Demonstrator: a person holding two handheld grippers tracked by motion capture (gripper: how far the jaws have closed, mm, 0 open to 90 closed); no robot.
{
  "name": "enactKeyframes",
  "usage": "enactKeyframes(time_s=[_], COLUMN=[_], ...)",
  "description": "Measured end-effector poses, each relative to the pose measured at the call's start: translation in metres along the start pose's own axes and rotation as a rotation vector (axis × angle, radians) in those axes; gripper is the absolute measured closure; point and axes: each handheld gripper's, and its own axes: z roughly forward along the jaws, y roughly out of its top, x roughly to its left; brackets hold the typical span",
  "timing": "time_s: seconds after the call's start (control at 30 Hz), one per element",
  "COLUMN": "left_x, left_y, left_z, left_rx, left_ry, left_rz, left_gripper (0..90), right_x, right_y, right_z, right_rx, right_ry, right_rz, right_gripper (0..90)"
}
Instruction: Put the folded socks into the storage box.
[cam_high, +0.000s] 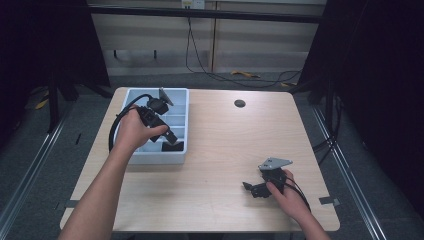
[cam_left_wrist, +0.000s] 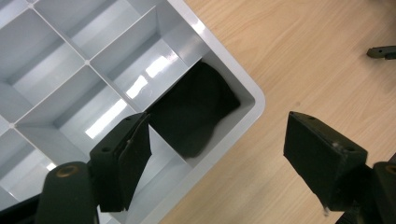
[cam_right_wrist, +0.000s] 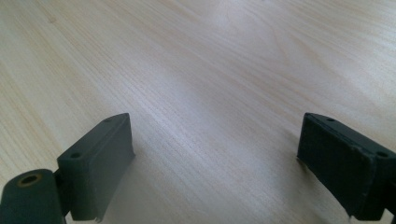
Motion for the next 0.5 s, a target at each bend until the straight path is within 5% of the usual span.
enactKeyframes(time_s=[0.5], left_x=[-0.001], left_y=[-0.025], left_z=[-0.011], left_rx=[-0.029], left_ry=[-0.040], left_rz=[0.041], left_gripper=[18.4], right_x=[0.000], right_y=[0.000], right_z=[0.000], right_rx=[0.002], right_ry=[-0.001], right_rz=[0.003], right_gripper=[9.7])
